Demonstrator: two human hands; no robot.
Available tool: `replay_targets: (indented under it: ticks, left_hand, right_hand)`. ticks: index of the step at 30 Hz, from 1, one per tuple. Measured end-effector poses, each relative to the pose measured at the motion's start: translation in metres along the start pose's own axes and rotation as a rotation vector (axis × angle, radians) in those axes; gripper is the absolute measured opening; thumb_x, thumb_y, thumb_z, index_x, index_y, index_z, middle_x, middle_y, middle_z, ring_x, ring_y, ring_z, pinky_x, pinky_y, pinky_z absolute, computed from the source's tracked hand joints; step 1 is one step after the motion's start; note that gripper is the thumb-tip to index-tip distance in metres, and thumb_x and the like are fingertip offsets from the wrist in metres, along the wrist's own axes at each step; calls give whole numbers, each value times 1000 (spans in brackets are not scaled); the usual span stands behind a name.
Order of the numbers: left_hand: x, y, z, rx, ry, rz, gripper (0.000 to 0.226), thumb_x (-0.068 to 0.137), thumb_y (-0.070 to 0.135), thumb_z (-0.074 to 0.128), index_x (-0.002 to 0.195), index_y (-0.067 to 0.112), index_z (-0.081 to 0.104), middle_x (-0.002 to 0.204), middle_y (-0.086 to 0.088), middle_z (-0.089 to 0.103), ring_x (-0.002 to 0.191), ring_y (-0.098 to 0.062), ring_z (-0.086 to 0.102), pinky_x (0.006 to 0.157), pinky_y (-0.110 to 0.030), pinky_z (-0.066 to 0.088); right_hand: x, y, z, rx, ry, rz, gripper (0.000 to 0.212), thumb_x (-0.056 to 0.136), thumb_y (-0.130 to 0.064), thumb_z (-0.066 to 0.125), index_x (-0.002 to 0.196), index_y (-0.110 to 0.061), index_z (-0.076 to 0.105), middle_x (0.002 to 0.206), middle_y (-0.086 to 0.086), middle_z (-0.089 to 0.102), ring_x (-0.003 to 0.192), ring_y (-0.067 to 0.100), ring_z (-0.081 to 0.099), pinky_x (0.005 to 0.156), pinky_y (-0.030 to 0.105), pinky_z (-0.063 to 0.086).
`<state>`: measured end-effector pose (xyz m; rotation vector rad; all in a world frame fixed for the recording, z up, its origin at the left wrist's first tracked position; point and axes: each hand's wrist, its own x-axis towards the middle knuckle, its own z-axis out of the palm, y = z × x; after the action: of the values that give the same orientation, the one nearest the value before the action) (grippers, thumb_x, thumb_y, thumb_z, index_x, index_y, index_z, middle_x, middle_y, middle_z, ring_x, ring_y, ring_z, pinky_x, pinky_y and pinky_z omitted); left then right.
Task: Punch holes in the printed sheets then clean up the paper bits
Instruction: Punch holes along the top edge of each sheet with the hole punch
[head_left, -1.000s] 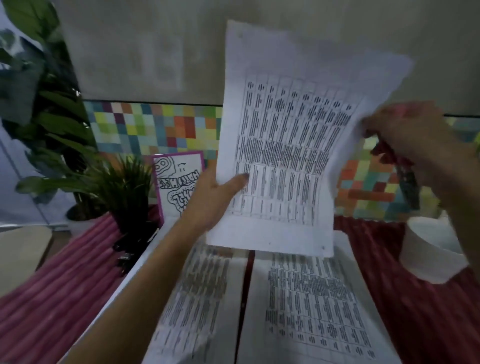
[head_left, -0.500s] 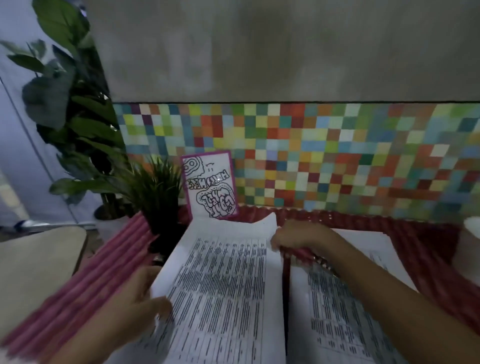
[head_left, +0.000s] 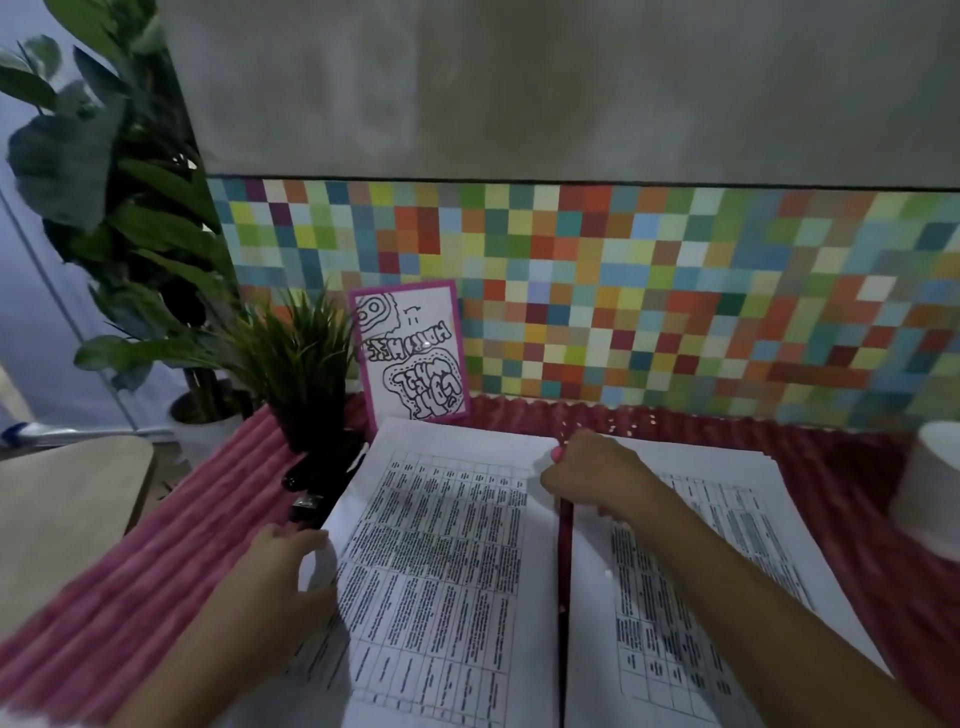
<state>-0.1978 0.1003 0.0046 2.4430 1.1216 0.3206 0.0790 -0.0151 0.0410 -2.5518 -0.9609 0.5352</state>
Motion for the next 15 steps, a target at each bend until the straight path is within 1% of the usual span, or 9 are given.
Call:
replay_targets:
  ticks: [2,4,6,8,10,12,13,14,15]
  left_hand:
    - [0,1,0,69,-9,-14,18,87,20,59,70,23,56,71,5,47,60,-11,44,51,-24,28]
    - [1,4,1,123,-25,-38,16,85,20,62,71,22,55,76,3,52,67,-14,48,56,-28,29]
    - [3,5,3,107,-34,-56,15,85,18,62,71,18,55,74,1,54,66,-13,50,54,-26,30]
    - [5,5,6,99,-11,-102,19,89,17,58,70,16,56,68,0,53,61,-13,50,52,-27,31]
    - [7,12,5,109,45,-122,20,89,18,60,70,15,54,70,-4,55,63,-20,54,55,-31,37]
    - [11,31,3,175,115,-68,9,88,22,66,89,14,61,94,-12,65,83,-29,60,70,-36,46]
    - [14,47,3,182,143,-31,23,88,24,67,107,12,63,109,-13,65,96,-30,60,79,-36,47]
    - [20,64,6,154,178,32,34,89,25,67,120,10,62,118,-11,63,103,-28,60,84,-35,46]
    - [26,87,10,78,210,86,37,90,23,66,123,9,61,121,-10,63,105,-27,60,86,-35,47]
  right_hand:
    - [0,2,1,64,-29,5,14,84,-19,55,74,-12,48,71,3,53,66,23,55,57,26,42]
    - [3,3,5,119,-49,8,10,82,-21,57,79,-12,52,76,3,55,73,23,57,60,27,43]
    - [6,4,11,164,-46,2,11,79,-23,58,81,-13,53,79,4,56,74,24,57,59,25,40]
    - [8,4,17,197,-67,-20,15,78,-21,58,70,-16,46,71,2,49,65,21,49,55,25,34]
    - [10,6,15,205,-61,-29,19,78,-22,59,68,-16,43,69,1,48,64,21,48,56,26,36]
    - [13,14,2,171,4,-39,13,80,-25,59,78,-15,51,77,2,54,74,24,57,65,29,48]
    - [15,21,-9,135,56,-50,10,82,-24,57,84,-14,55,80,3,56,78,25,60,71,32,52]
    - [19,29,-20,106,108,-54,9,83,-20,55,89,-13,58,83,3,58,80,25,62,76,34,54]
    - [22,39,-32,88,158,-45,14,85,-16,52,94,-13,62,86,4,60,83,25,63,79,35,55]
